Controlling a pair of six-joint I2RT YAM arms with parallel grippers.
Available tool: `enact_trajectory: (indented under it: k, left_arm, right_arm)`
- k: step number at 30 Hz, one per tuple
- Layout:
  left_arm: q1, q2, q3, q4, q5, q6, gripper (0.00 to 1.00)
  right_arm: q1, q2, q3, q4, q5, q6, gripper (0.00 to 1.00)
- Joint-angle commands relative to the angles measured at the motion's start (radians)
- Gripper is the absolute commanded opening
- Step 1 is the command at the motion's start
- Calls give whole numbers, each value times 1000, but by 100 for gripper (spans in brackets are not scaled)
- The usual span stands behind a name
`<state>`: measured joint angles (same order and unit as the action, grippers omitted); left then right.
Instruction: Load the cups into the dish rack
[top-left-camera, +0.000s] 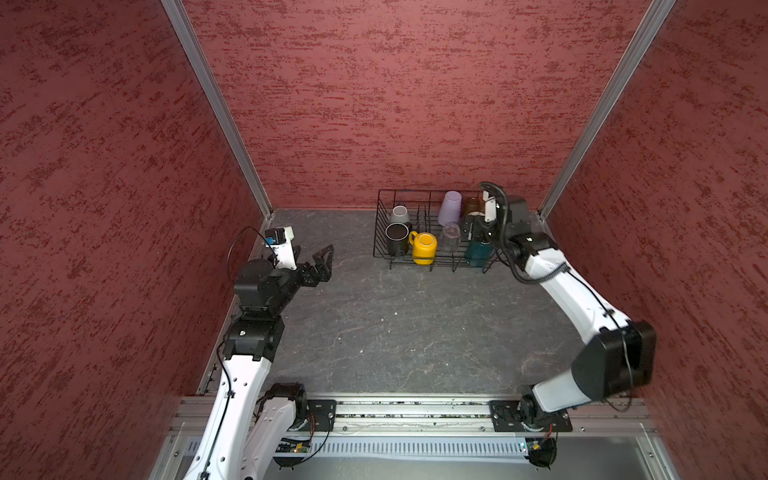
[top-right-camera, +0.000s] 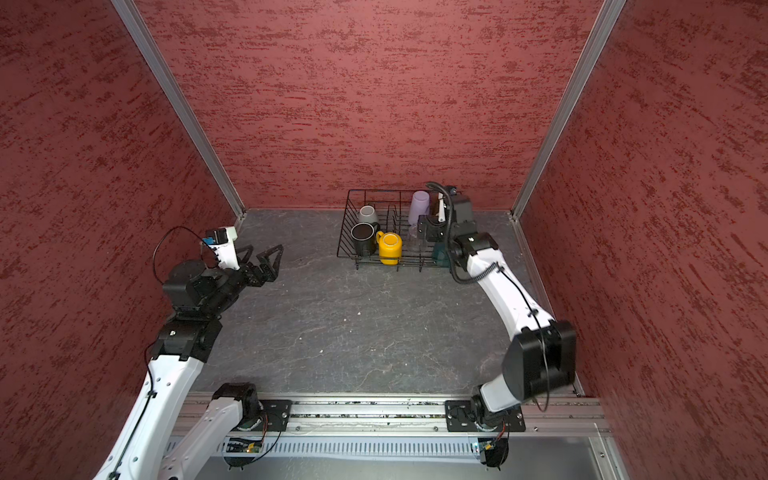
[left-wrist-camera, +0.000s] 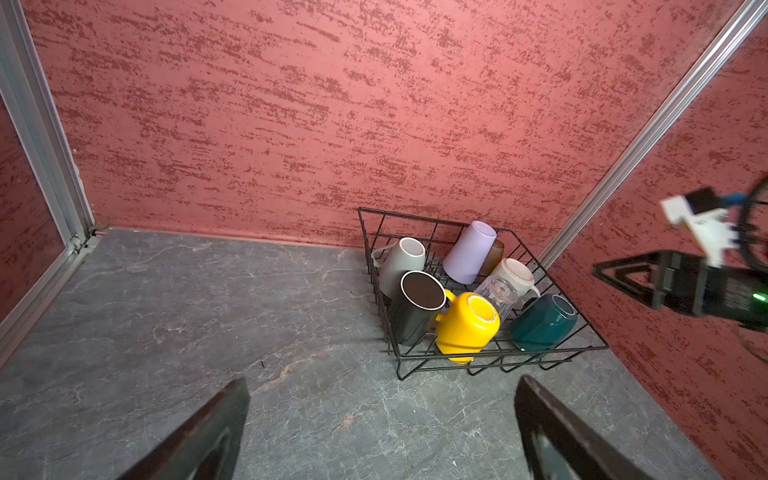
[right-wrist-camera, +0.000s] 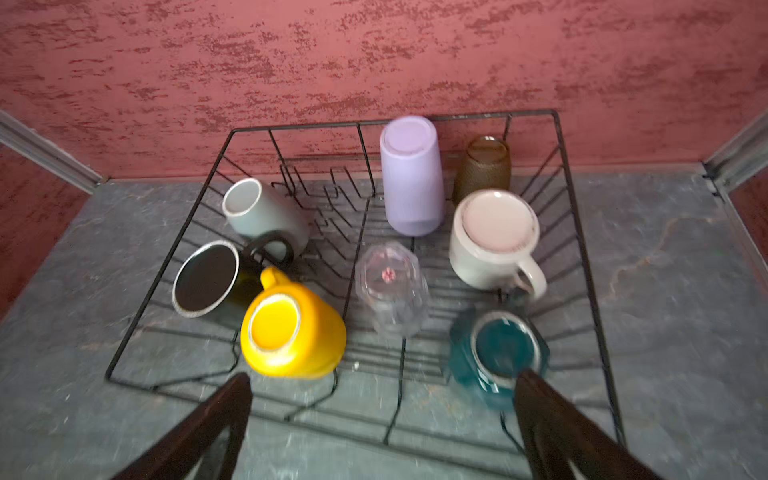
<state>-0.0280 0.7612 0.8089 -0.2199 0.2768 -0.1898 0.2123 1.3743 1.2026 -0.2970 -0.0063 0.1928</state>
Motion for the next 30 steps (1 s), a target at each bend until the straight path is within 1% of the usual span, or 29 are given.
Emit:
enact_trajectory:
  k: [1,4,6,9,12,15,18,21,24,25,28,30]
  left_arm:
    - [3,44,-23,58,-53,-12,99]
    - [3,92,-47,87,-101,-19,100]
    - [2,118,-65,114,-133,-20,100]
    - [-19,150,-123,207,-167,41,100]
    - [-61,194,-167,274,-266,132,100]
    - [-71,221,-224,373,-330,155,100]
    - [-66,265,-269,467,-336,206,100]
    - [-26,329,-310,558,-332,183,100]
    - [22,377,-364,683,-313,157,100]
    - [33,395,-382,750,-298,158,100]
    - [47,447,-411,822,-228,185,100]
    - [45,479,-427,855,-222,187,100]
  right_arm:
    - [-83,-158,-270,345,-17,41,99]
    - [-156,-248,-443,429,23,36,99]
    - [-181,-261,-512,466,55,21,99]
    - [-216,-238,-603,563,104,26,99]
    - [-261,-184,-696,724,103,15,99]
    - [-277,-124,-750,854,146,-20,99]
    - [-282,-81,-807,996,161,-60,99]
    - [-282,-61,-887,1167,135,-85,99]
    - [-282,-46,-993,1415,156,-108,99]
    - [-283,-33,-1016,1460,154,-107,99]
    - [-282,37,-1035,1562,62,-142,99]
    - [-284,107,-1046,1632,48,-142,99]
